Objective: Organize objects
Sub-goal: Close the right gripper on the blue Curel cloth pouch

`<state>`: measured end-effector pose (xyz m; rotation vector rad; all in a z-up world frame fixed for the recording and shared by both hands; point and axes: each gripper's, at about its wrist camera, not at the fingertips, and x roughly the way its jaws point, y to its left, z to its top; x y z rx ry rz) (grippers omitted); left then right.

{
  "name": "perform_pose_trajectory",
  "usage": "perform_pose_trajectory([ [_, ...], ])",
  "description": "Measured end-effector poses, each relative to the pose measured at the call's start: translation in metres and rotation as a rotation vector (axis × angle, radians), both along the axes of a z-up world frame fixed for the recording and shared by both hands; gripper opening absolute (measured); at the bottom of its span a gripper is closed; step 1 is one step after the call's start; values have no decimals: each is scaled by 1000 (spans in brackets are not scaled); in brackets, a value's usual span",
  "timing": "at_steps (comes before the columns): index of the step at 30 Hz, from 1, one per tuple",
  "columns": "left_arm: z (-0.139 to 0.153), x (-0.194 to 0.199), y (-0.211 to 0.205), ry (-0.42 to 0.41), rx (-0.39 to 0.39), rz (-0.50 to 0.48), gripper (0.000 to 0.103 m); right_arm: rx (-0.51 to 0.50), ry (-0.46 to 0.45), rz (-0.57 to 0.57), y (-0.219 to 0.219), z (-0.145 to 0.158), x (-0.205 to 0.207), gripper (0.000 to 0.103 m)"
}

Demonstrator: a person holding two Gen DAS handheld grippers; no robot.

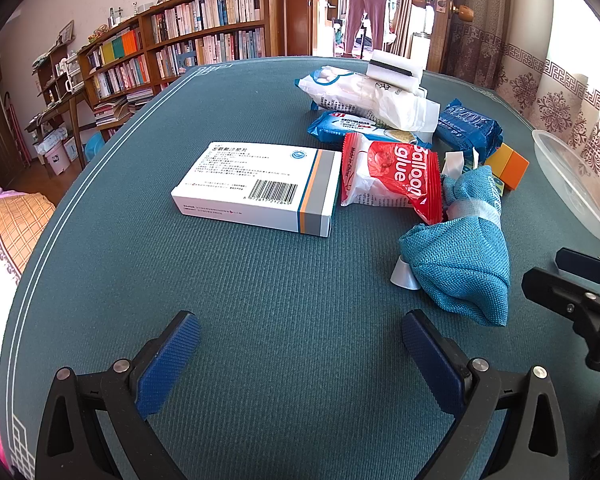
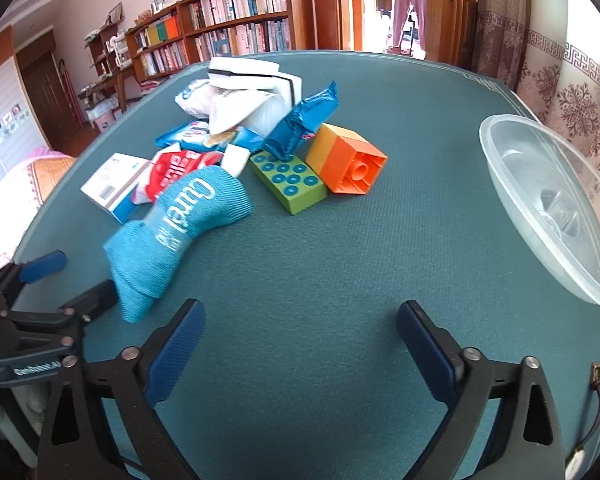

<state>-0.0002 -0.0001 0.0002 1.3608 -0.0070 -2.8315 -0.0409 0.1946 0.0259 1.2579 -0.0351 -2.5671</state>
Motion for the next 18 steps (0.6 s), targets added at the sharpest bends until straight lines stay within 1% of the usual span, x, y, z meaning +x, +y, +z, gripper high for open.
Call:
perform_pose_trajectory([
  [1, 0, 0, 0, 0, 0, 0, 103, -33, -5, 11, -1, 4, -2, 84],
  [3, 0, 0, 0, 0, 0, 0, 103, -79, -2, 34, -6, 12, -3, 84],
  [6, 0, 0, 0, 0, 0, 0, 103, -118, -1, 81, -20, 22, -9, 82],
  [8, 0, 0, 0, 0, 1, -1, 103, -135, -6, 99, -32, 25, -12, 76],
  [9, 0, 0, 0, 0, 1, -1, 103, -140, -13, 102, -36, 24, -16, 75],
  [11, 0, 0, 0, 0, 1, -2, 103, -145, -37, 92, -41, 20, -25, 68],
  [12, 0, -1, 0, 0, 2, -2, 103, -152, -52, 87, -43, 17, -29, 66],
  [15, 0, 0, 0, 0, 2, -1, 103, -188, -92, 76, -46, 9, -41, 64],
  [18, 0, 0, 0, 0, 2, -1, 103, -193, -99, 77, -51, 5, -46, 62],
])
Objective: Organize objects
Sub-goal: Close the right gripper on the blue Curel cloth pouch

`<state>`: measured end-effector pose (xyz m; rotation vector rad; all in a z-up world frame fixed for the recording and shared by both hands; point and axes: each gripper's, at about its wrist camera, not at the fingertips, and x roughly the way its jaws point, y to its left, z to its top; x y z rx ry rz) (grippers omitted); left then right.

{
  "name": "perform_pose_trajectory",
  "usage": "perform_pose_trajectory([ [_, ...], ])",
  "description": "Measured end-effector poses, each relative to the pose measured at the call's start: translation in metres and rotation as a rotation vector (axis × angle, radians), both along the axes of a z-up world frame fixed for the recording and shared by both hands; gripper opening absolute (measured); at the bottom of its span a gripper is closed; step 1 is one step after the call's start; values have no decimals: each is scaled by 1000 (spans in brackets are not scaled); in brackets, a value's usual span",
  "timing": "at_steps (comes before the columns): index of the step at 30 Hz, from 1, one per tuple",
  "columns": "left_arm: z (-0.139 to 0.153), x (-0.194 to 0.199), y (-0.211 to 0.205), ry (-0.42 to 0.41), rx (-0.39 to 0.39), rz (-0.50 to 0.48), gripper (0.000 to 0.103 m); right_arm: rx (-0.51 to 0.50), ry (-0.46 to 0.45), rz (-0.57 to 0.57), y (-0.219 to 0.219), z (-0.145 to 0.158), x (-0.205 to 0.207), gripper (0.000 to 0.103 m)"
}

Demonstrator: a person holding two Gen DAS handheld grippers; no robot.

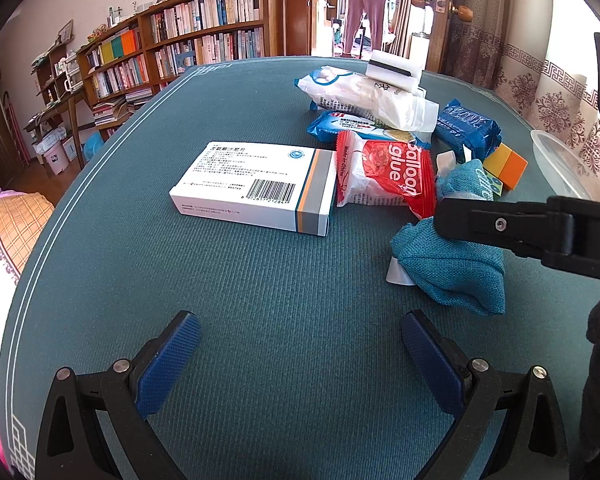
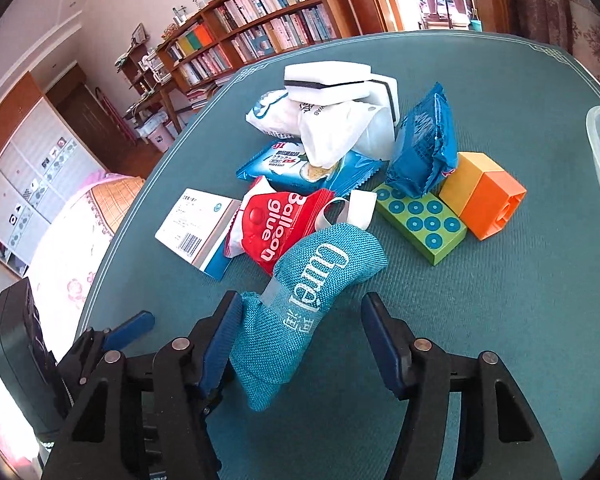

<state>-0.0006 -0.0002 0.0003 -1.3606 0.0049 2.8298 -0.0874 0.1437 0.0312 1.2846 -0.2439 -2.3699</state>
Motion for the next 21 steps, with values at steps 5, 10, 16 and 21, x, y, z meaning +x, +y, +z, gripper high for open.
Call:
perform_pose_trajectory([
  [5, 0, 0, 0, 0, 1, 0, 103, -22, -24, 18, -7, -4, -6, 61],
  [10, 0, 0, 0, 0, 1, 0, 103, -79, -58, 8, -5, -7, -11, 61],
  [16, 0, 0, 0, 0, 1, 0, 103, -51, -35, 3, -5, -6, -9, 52],
  [21, 1, 3, 4, 6, 15, -10, 103, -59, -20, -15, 12, 1, -1, 43],
])
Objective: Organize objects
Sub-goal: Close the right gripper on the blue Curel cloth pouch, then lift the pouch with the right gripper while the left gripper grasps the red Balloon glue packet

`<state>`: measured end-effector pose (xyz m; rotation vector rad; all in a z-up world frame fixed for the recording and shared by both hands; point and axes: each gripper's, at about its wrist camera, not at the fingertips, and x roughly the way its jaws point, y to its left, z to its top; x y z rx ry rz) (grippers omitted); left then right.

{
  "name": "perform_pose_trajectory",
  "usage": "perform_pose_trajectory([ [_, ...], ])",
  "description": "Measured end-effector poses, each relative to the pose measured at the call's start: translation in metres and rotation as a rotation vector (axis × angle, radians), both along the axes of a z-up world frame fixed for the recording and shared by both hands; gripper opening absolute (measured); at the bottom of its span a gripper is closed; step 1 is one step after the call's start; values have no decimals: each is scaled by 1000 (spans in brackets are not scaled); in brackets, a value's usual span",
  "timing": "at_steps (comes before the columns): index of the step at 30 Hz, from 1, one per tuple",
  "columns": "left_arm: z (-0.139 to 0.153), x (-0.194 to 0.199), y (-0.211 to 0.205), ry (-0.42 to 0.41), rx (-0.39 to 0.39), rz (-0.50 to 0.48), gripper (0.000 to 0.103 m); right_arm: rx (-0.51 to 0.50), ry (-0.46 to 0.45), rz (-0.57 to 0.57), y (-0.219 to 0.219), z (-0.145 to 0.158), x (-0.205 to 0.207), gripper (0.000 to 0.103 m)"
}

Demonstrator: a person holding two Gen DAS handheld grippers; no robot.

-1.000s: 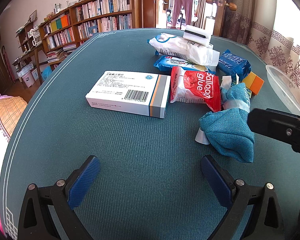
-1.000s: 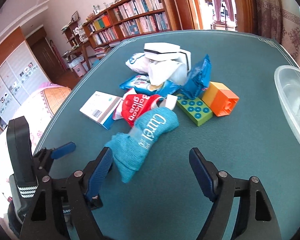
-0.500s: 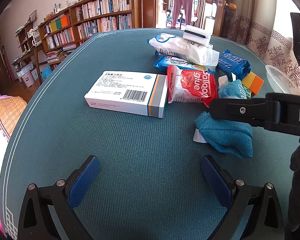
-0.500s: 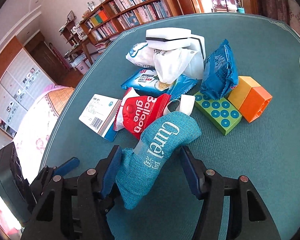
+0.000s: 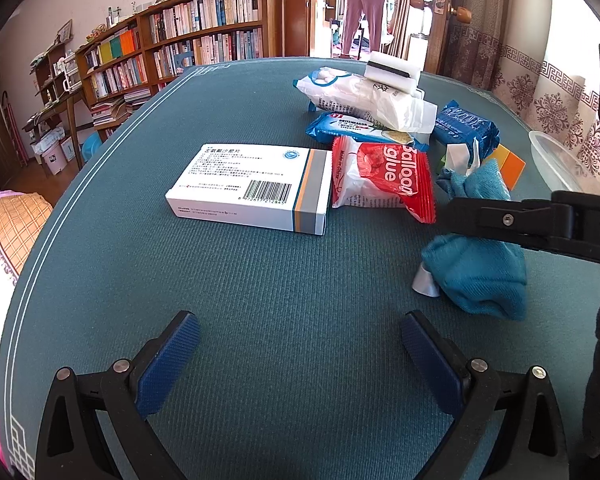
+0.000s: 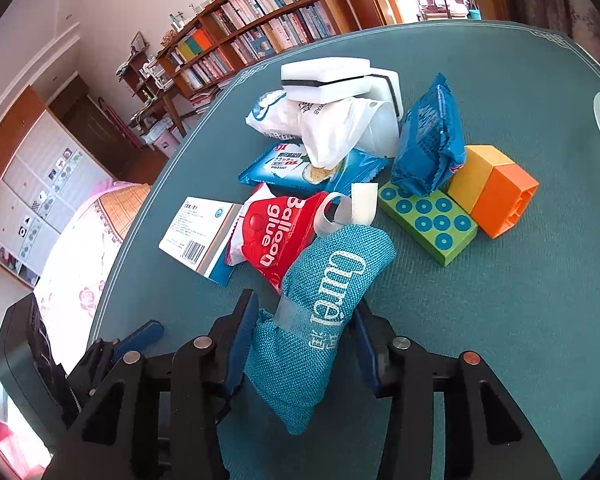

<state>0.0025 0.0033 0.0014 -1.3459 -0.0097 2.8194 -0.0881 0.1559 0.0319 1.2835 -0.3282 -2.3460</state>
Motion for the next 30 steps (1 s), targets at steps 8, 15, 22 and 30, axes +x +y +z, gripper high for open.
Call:
perform_pose_trajectory([
  [8, 3, -4, -7, 5, 51, -3, 103, 17, 18, -40, 48, 5, 30, 38],
  [15, 6, -16, -7, -18, 61, 14, 102, -15, 16, -53, 74, 2, 42, 38],
  [22, 6, -33, -29, -23, 34, 85, 102, -10, 9, -35, 72, -5, 42, 38],
  [30, 8, -36, -34, -37, 29, 104, 102, -25, 7, -29, 74, -11, 38, 38],
])
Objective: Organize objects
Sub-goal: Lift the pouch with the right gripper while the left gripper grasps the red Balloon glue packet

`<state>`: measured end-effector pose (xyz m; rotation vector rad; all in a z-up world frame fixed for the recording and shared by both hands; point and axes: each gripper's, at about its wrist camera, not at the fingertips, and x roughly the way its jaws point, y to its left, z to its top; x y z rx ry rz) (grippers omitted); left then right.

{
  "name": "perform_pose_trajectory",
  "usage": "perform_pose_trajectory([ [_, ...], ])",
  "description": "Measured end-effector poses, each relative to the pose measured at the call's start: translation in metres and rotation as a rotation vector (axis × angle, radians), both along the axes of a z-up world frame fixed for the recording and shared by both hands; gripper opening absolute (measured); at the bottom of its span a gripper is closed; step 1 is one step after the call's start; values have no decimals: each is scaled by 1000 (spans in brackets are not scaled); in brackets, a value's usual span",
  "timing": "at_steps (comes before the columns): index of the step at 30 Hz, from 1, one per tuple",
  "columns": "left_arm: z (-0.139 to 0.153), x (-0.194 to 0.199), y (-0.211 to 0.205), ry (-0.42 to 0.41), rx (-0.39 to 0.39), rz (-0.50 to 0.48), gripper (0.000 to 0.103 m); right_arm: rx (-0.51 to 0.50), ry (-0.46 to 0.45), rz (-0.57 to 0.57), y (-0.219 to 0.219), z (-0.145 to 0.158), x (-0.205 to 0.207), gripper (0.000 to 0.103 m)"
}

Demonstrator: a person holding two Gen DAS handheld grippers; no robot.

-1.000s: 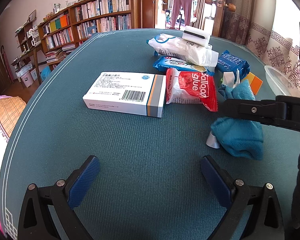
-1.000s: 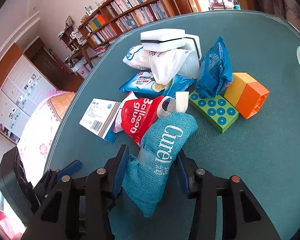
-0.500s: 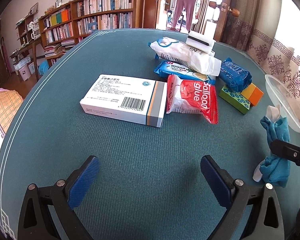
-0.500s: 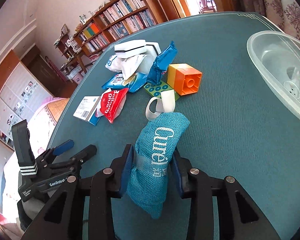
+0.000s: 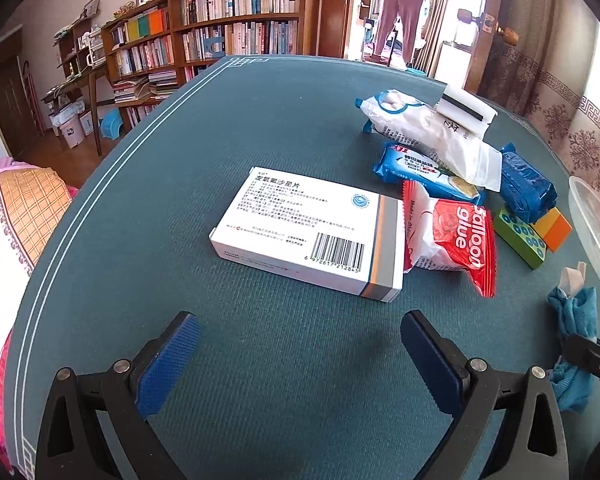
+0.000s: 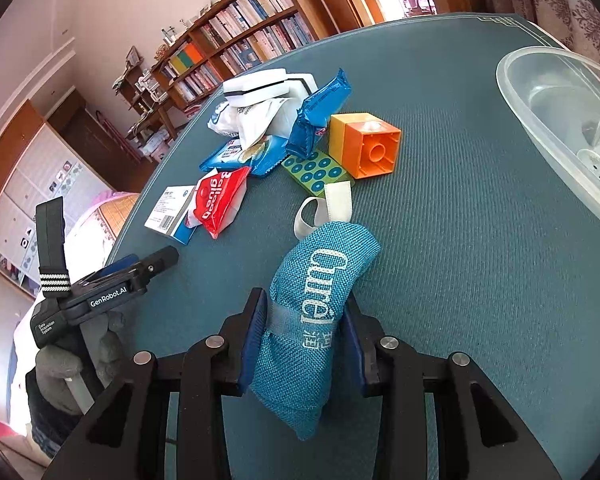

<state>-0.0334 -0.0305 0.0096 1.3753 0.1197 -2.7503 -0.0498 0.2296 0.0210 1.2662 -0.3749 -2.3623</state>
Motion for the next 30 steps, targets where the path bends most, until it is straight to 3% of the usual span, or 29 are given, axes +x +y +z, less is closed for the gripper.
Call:
perform_pose_trajectory([
  [4, -2, -1, 9, -15, 5, -18, 102, 2, 8, 6, -1, 0, 1, 38],
  [14, 6, -11, 34, -3, 103, -76, 103, -17, 10, 10, 1, -1, 3, 38],
  [22, 1, -29, 36, 31, 69, -91, 103, -18, 11, 10, 1, -1, 3, 38],
  [27, 5, -35, 26, 52, 115, -115, 103, -17, 17, 12, 2, -1, 4, 38],
  [30, 7, -37, 33, 68, 99, -149, 103, -18, 18, 13, 2, -1, 4, 38],
])
